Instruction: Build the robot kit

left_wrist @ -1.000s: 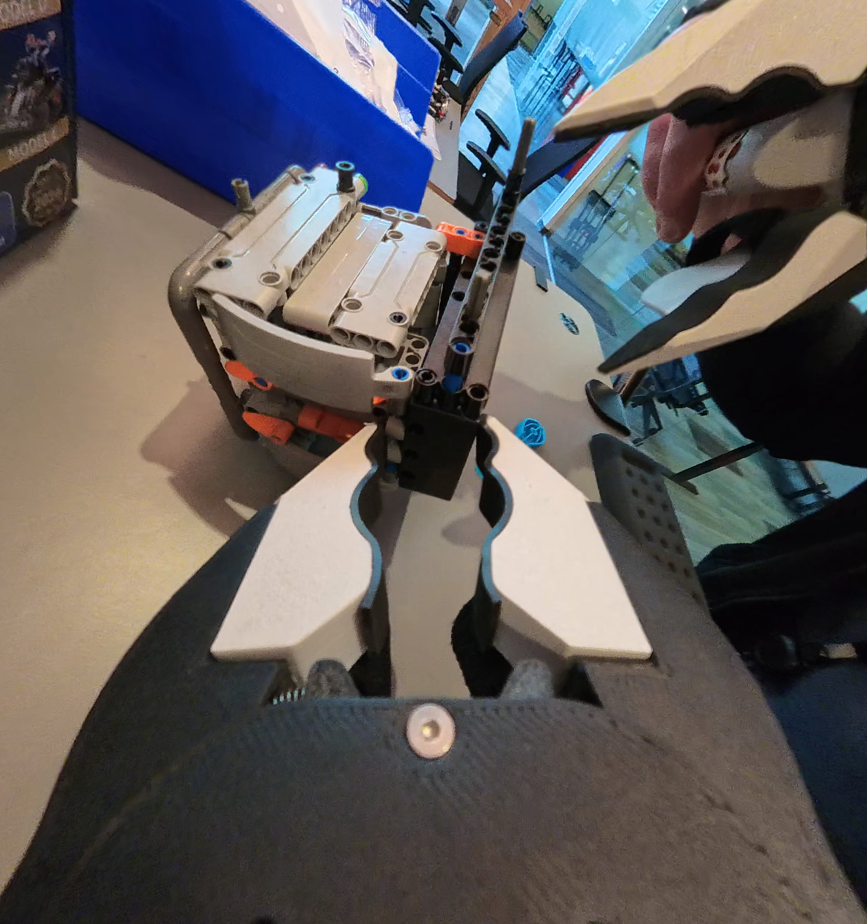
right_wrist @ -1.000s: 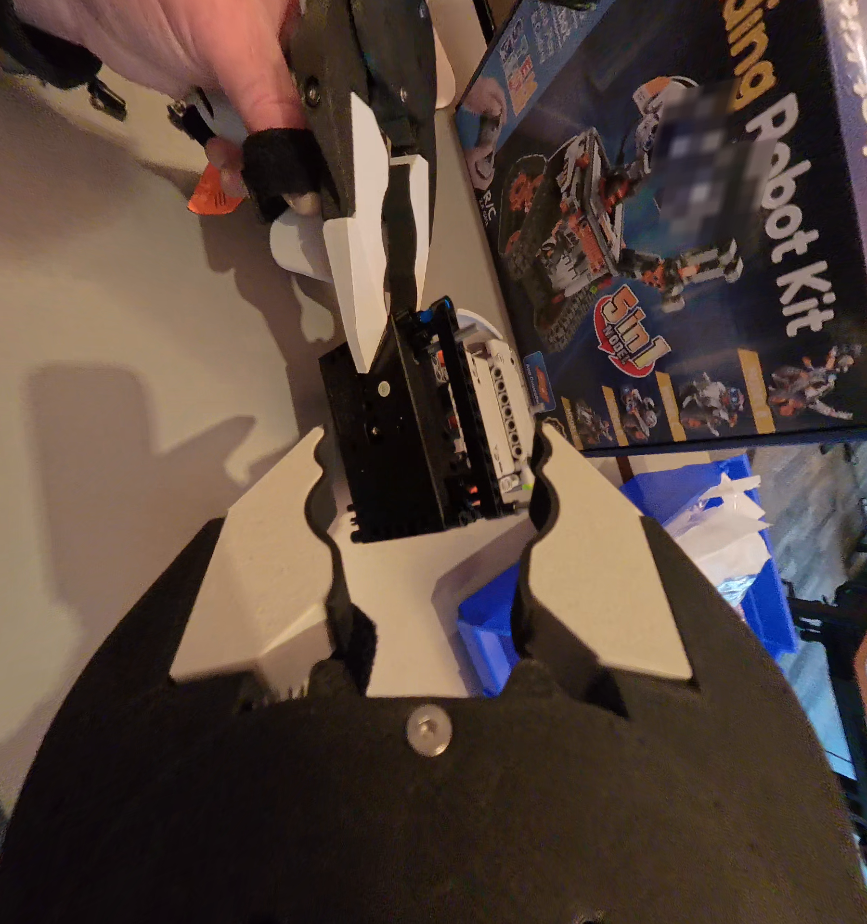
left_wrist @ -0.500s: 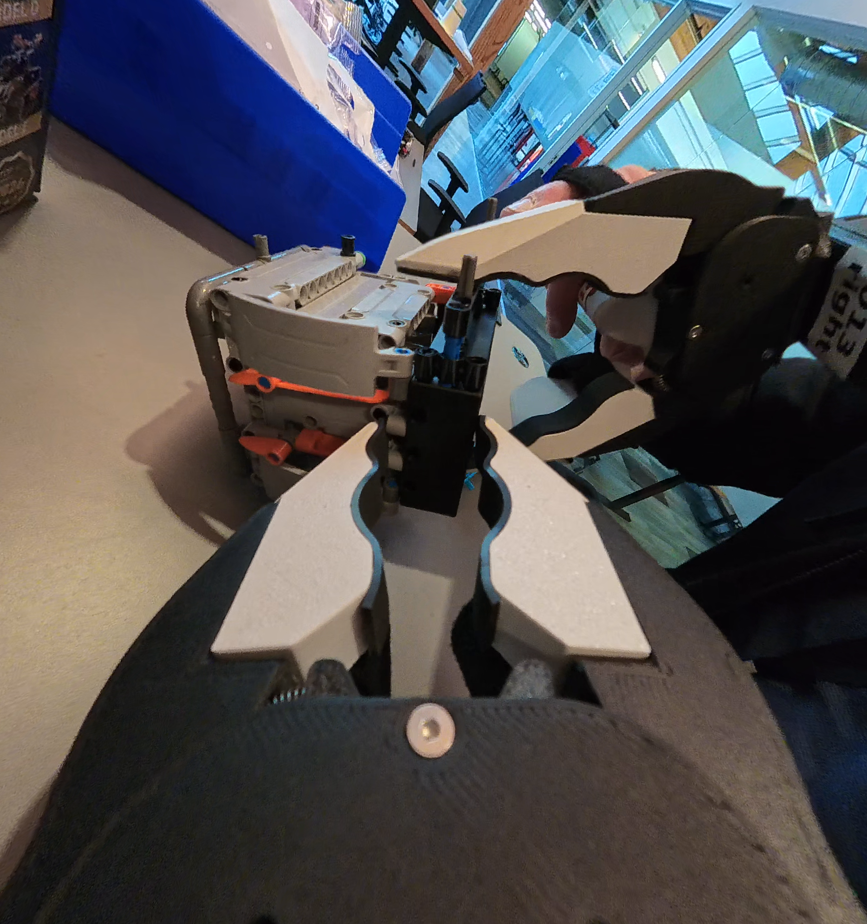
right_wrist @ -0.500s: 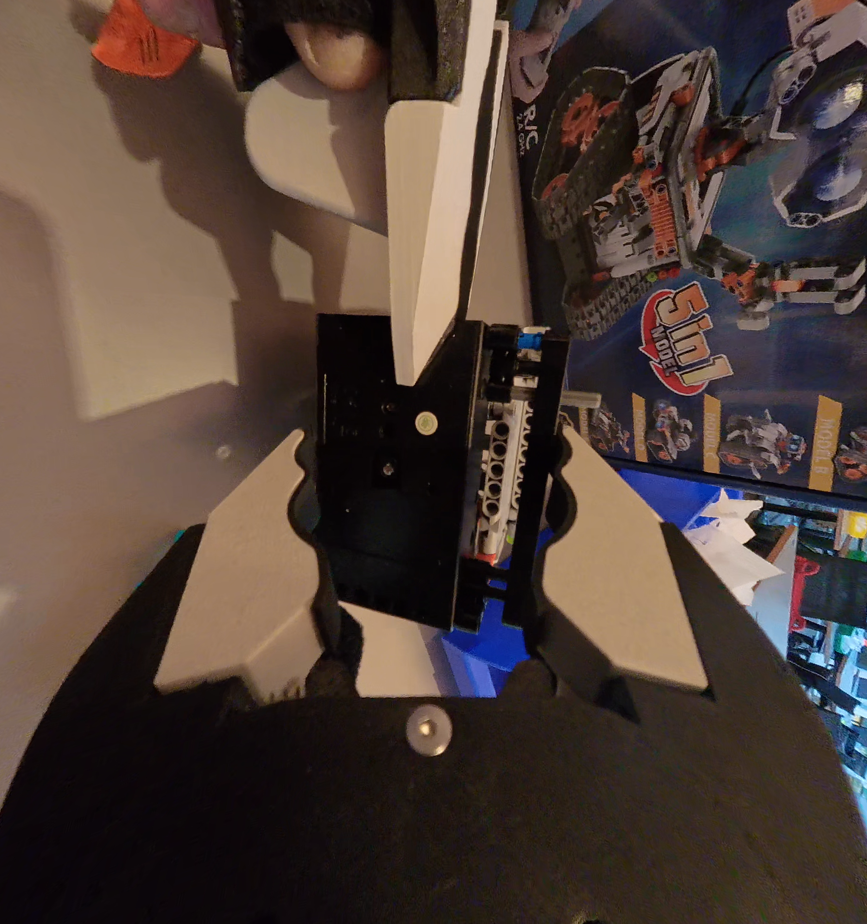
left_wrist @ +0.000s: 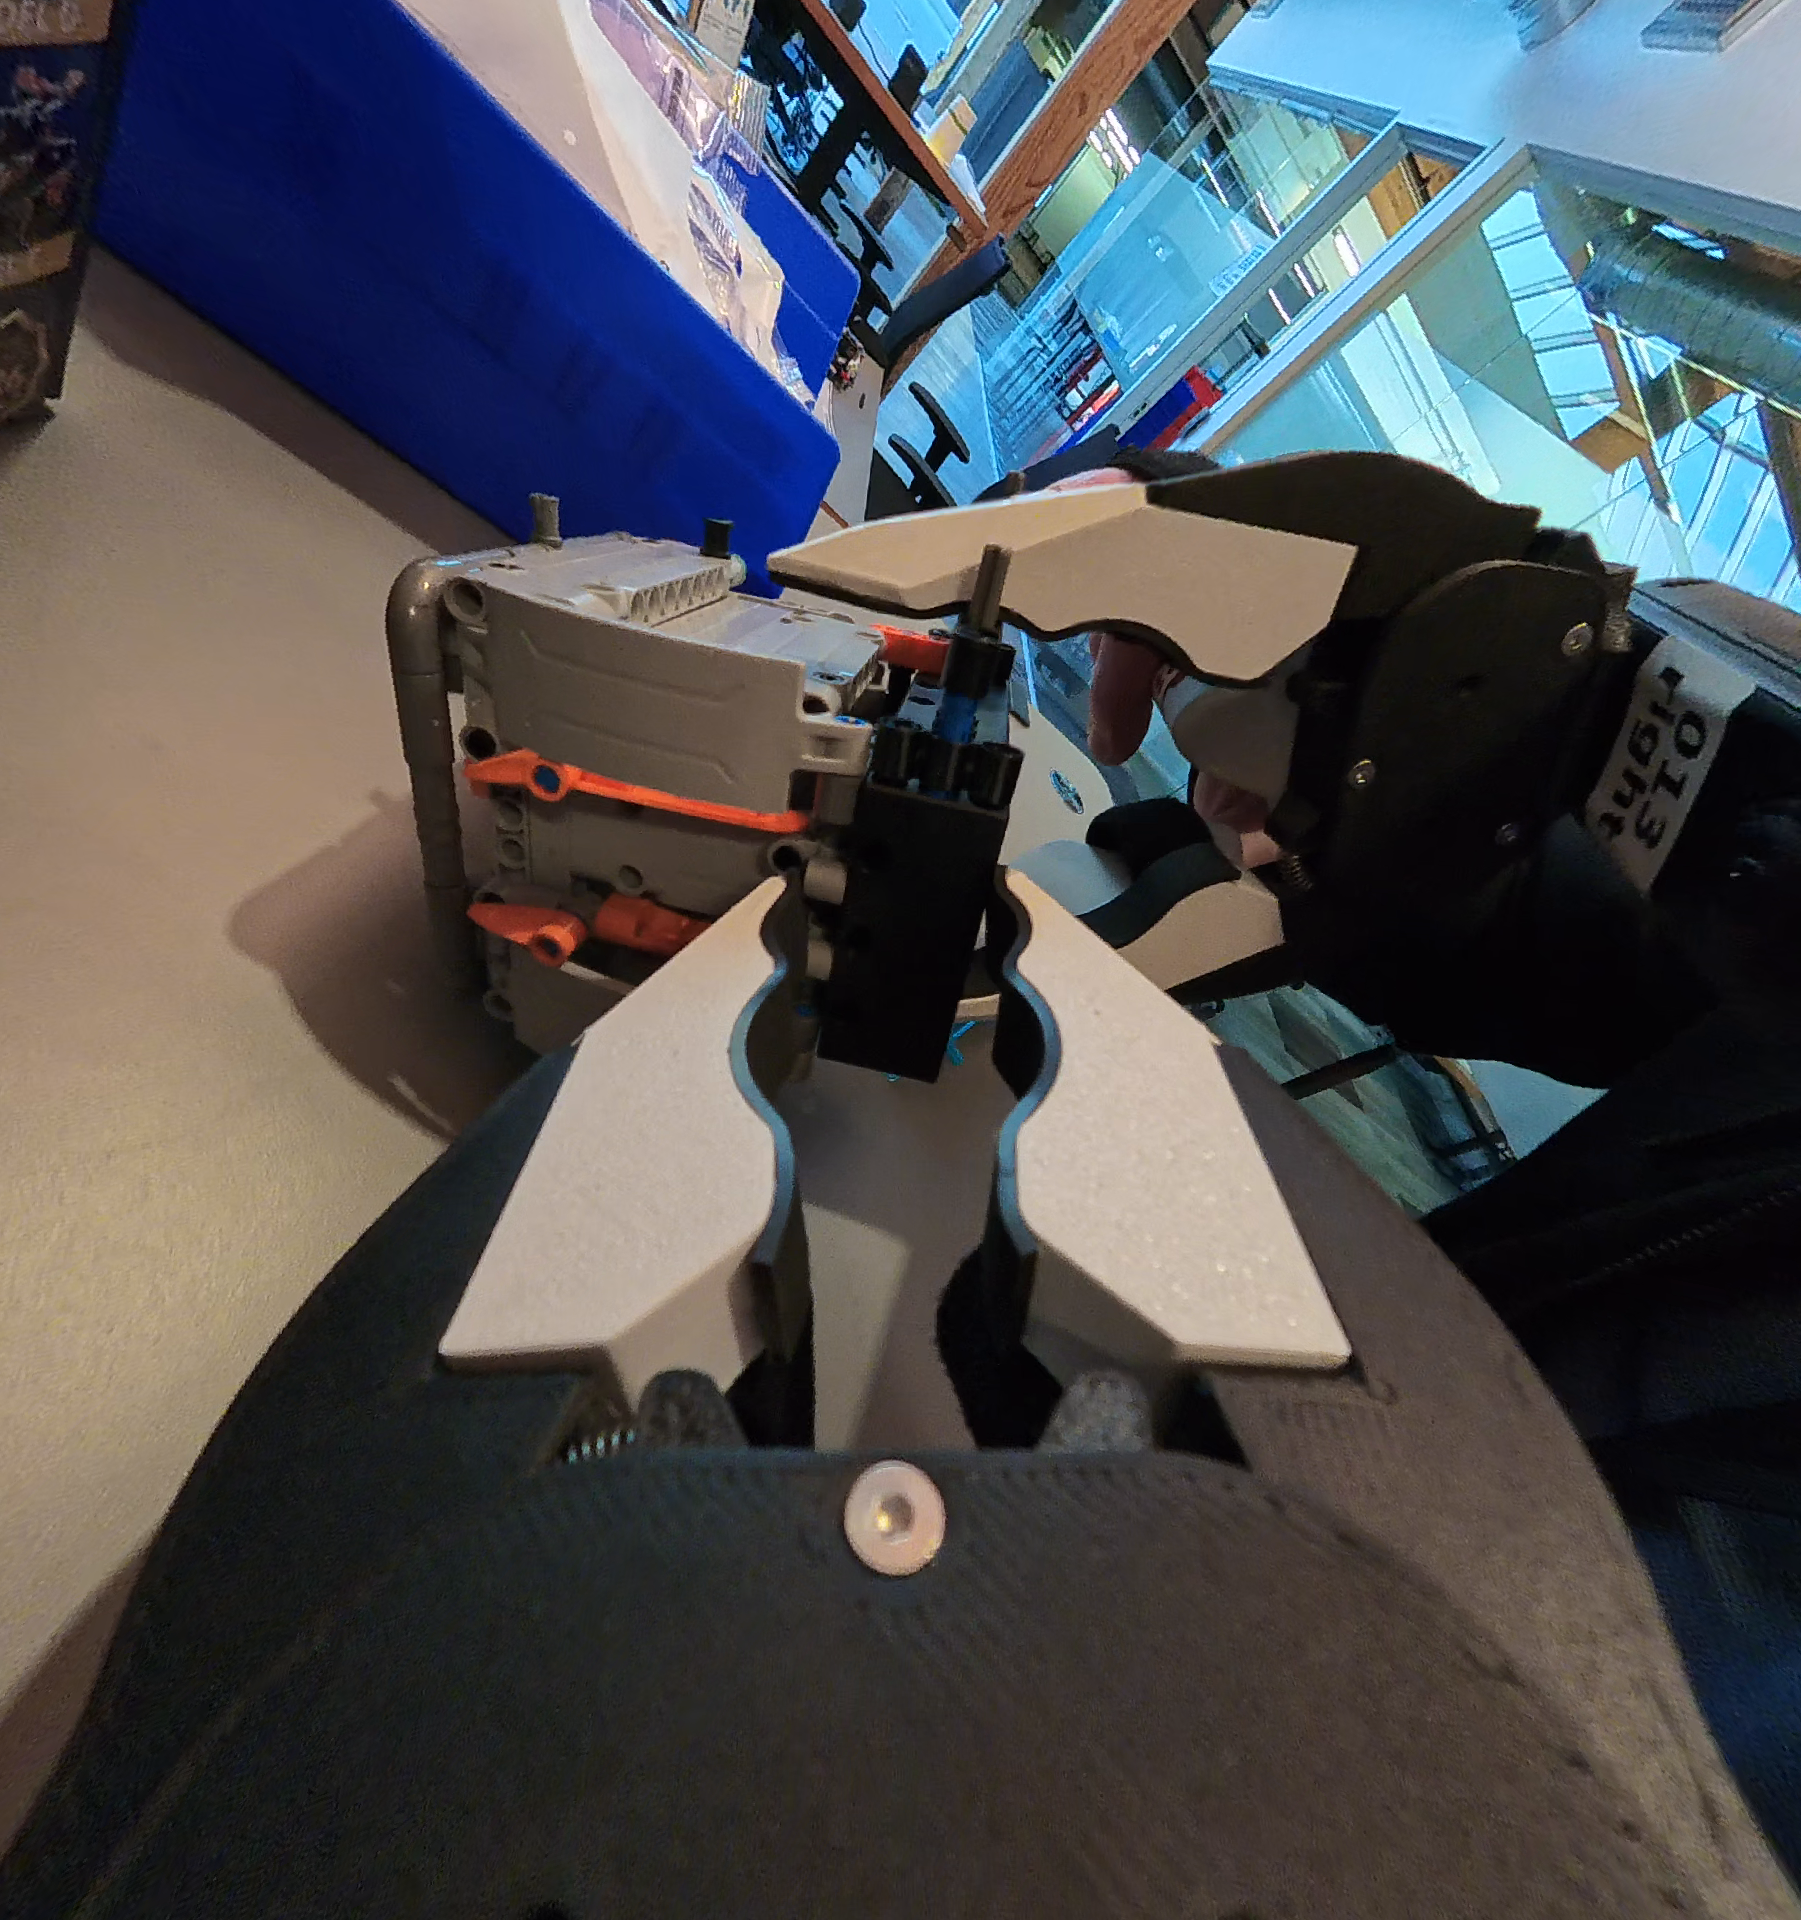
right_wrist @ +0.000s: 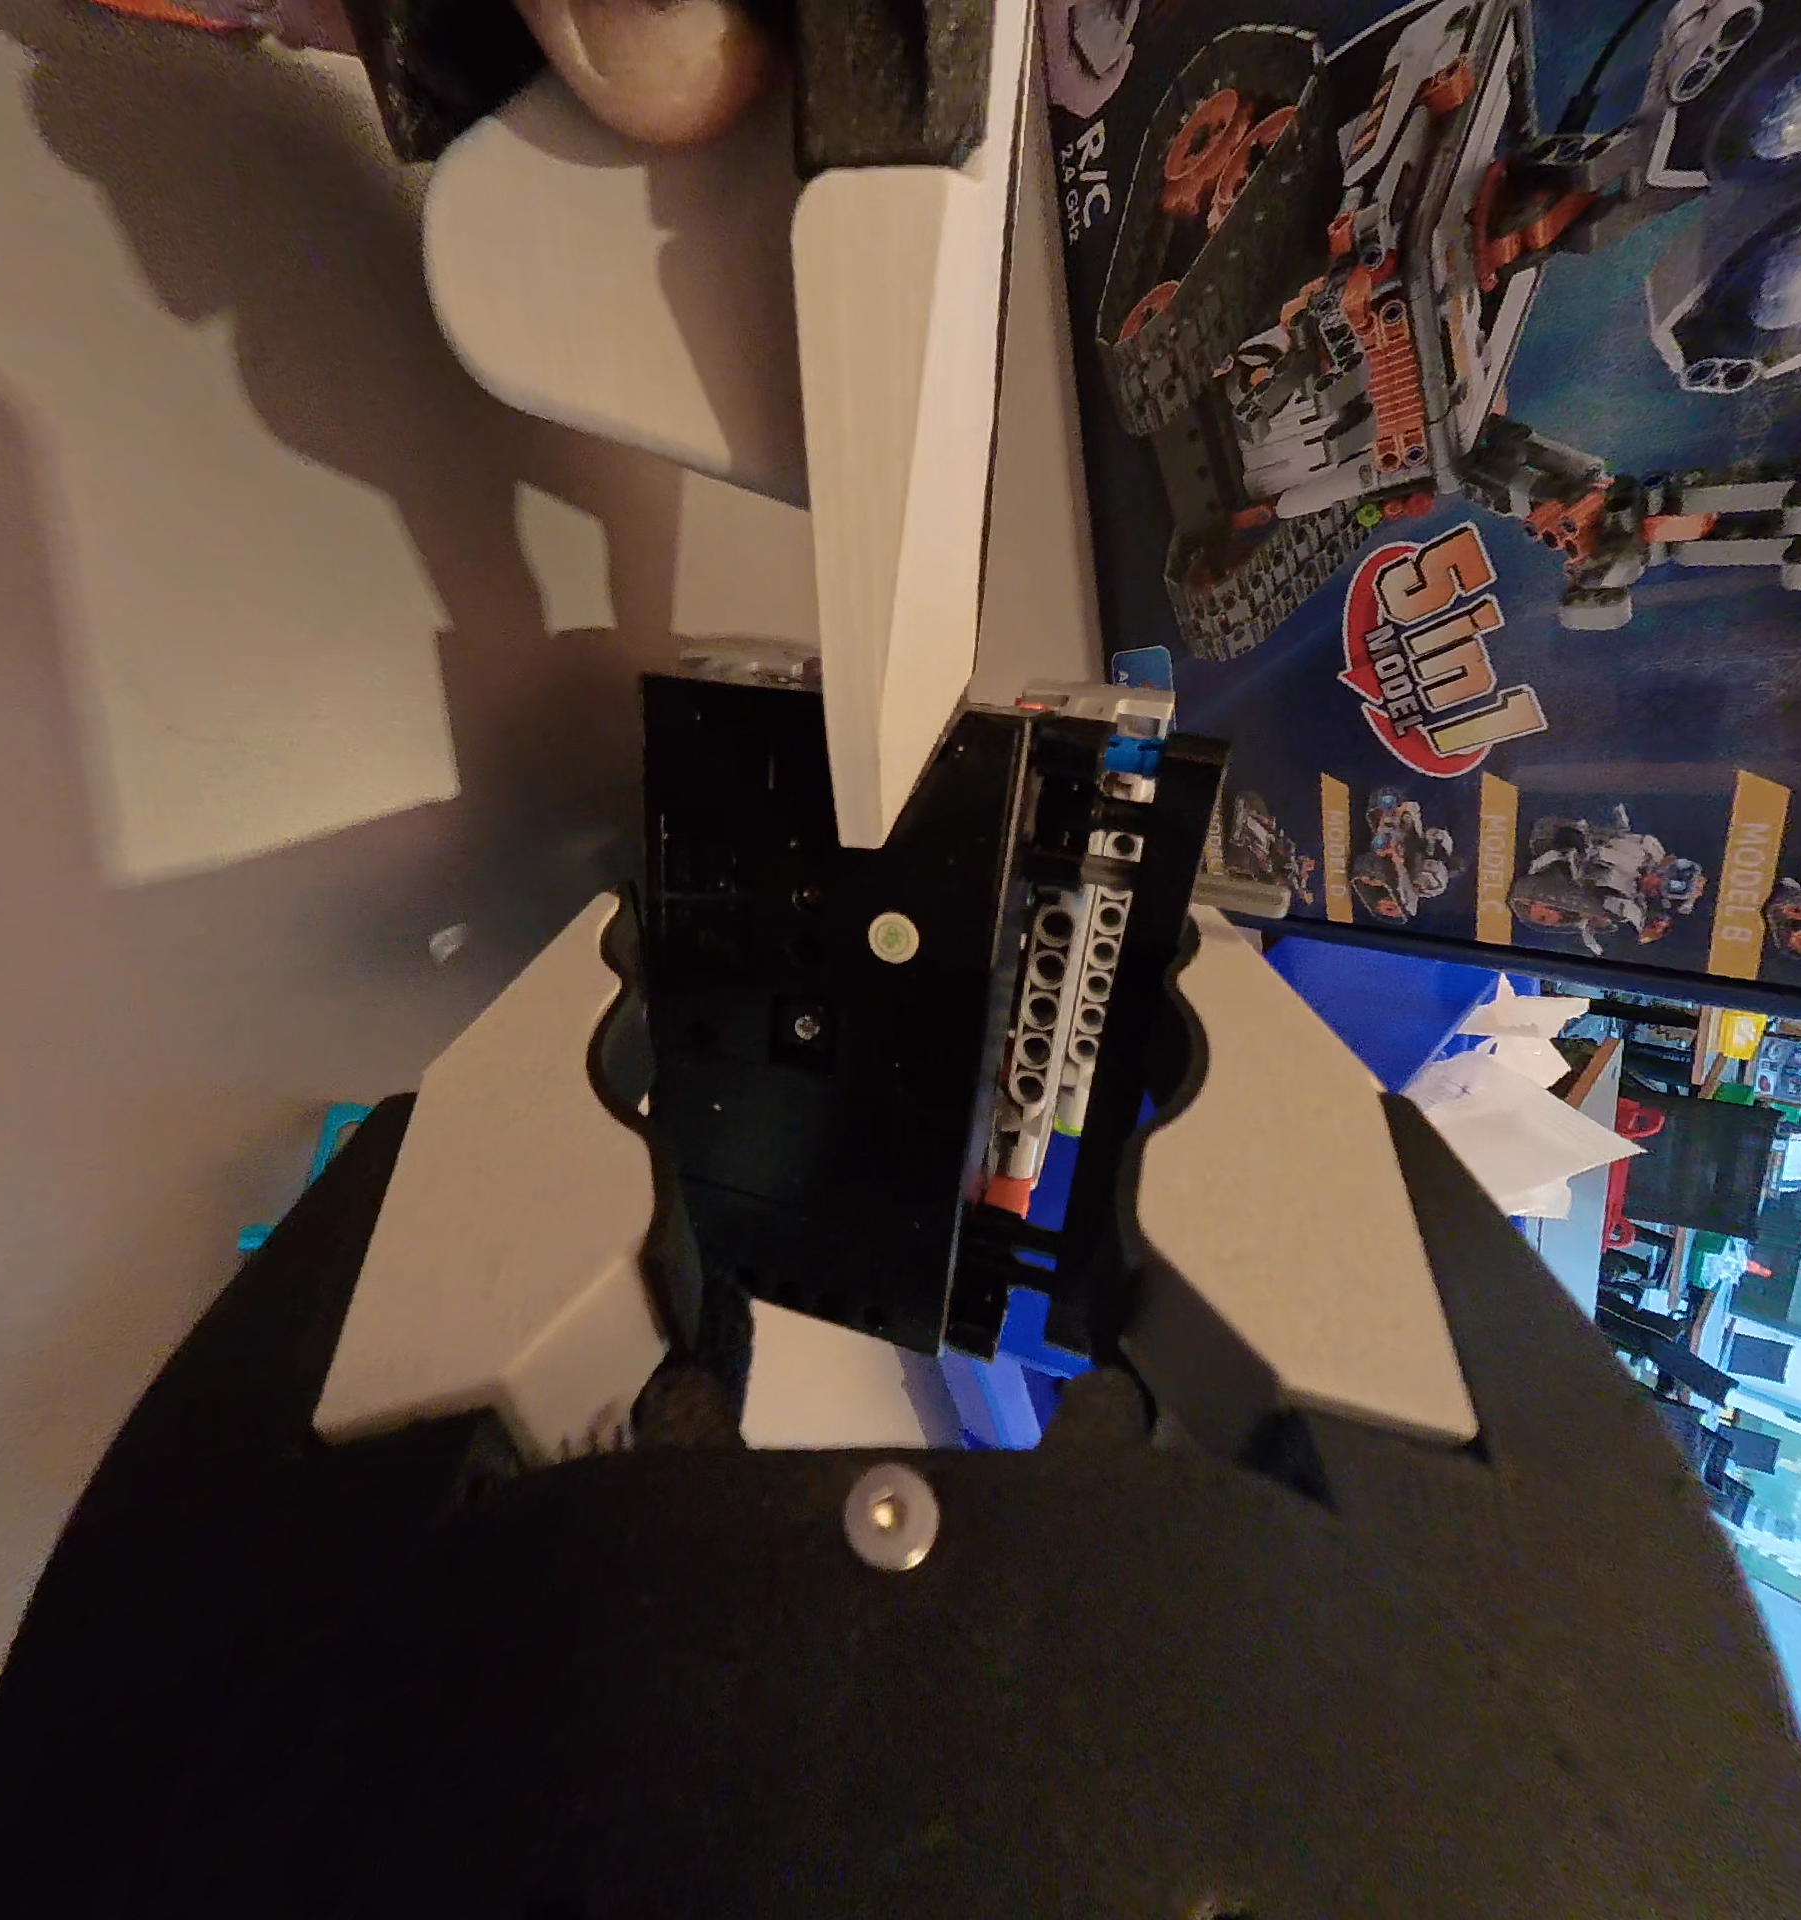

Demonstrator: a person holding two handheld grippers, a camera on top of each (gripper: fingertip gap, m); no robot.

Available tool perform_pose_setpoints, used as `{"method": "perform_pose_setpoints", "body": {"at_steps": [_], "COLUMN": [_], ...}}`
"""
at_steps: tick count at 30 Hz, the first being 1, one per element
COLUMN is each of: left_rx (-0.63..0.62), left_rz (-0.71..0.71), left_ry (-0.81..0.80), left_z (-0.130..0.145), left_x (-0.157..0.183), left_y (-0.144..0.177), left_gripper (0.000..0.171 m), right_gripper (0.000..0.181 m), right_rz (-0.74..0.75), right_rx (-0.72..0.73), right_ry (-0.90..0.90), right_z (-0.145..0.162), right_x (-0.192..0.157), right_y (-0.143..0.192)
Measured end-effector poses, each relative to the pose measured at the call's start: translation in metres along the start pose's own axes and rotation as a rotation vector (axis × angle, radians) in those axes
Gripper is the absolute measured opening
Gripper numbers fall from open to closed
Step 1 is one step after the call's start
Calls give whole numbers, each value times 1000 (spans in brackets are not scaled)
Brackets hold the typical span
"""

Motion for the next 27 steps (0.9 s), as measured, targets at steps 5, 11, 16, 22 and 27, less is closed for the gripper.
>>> {"method": "perform_pose_setpoints", "body": {"at_steps": [5, 11, 16, 22, 27], "left_rx": [6, 4, 24, 44, 35], "left_rz": [-25, -33, -15, -38, -36], "left_ry": [-24, -44, -42, -33, -35], "left_z": [0, 1, -1, -2, -2], "left_x": [-1, -1, 0, -2, 1], "left_y": [-2, -2, -3, -3, -6], "left_gripper": [31, 31, 31, 31, 31], "right_gripper": [94, 93, 99, 111, 103], "right_rz": [-4, -2, -35, 65, 44], "right_rx": [-19, -24, -16, 99, 110], "right_ry": [23, 33, -18, -2, 93], "right_z": [2, 2, 3, -13, -20], "right_x": [1, 1, 5, 10, 1], "right_y": [-2, -3, 0, 28, 18]}}
Point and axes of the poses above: each gripper's, where its closed fingertips meet, y back along the fingers, z out of its underside, x = y × z across the jaws, the point moved 6 cm from there along y, back along the fingers, and after that the axes turned 11 degrees about z, right-handed, at the moved point
